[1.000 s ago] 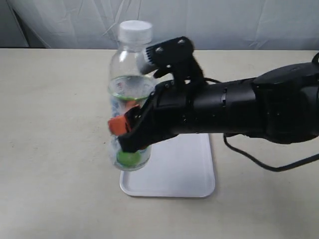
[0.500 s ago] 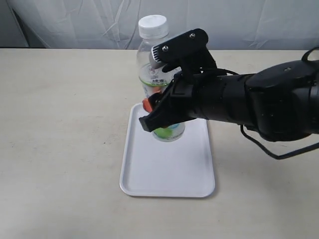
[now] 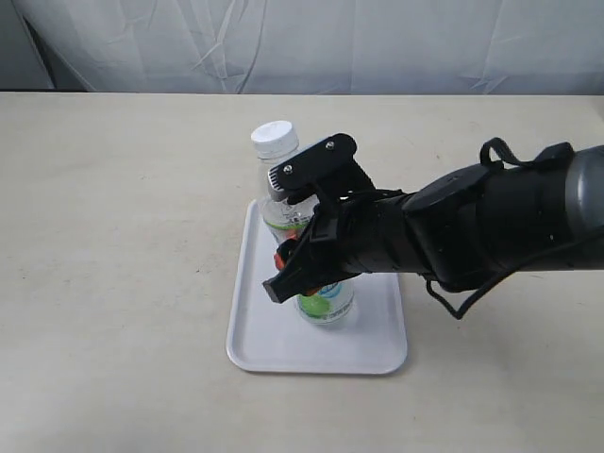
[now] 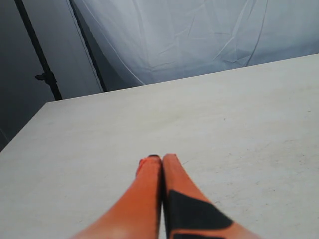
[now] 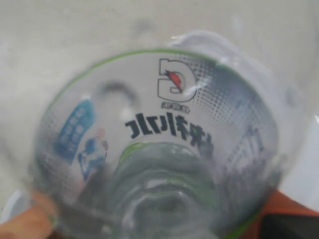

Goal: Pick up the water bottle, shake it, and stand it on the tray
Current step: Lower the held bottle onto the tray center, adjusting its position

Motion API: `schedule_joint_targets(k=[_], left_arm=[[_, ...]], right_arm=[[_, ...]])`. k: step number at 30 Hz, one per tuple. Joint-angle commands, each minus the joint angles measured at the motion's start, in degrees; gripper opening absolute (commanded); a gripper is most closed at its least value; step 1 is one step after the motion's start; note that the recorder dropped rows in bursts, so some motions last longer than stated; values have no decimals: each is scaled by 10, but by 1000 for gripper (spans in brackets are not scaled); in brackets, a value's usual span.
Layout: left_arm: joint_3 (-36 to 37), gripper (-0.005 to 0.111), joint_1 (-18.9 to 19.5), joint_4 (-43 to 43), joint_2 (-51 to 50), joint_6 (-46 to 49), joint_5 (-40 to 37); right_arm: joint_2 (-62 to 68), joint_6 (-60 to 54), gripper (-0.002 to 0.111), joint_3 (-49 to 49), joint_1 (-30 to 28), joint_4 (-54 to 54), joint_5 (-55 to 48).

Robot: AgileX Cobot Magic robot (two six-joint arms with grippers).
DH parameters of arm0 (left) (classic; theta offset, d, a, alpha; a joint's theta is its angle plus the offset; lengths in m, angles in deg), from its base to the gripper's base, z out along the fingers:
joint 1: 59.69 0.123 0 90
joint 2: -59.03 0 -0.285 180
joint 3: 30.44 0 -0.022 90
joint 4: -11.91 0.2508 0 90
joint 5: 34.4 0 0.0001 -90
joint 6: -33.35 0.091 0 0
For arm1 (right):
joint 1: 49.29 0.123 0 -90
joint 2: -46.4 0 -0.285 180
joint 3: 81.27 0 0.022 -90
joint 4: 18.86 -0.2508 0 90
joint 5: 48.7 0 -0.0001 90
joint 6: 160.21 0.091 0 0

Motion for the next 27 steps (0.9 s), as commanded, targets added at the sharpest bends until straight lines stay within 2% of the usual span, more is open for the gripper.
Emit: schedule_joint_targets(k=[1, 17, 27], left_arm=[[2, 0, 0, -2, 3, -2, 2], [2, 0, 0, -2, 3, -2, 2], [2, 0, 0, -2, 3, -2, 2]], right_arm=[[11, 0, -1, 6, -1, 5, -5], [3, 0, -1, 7, -1, 8, 1], [2, 0, -1, 88, -1, 31, 40]])
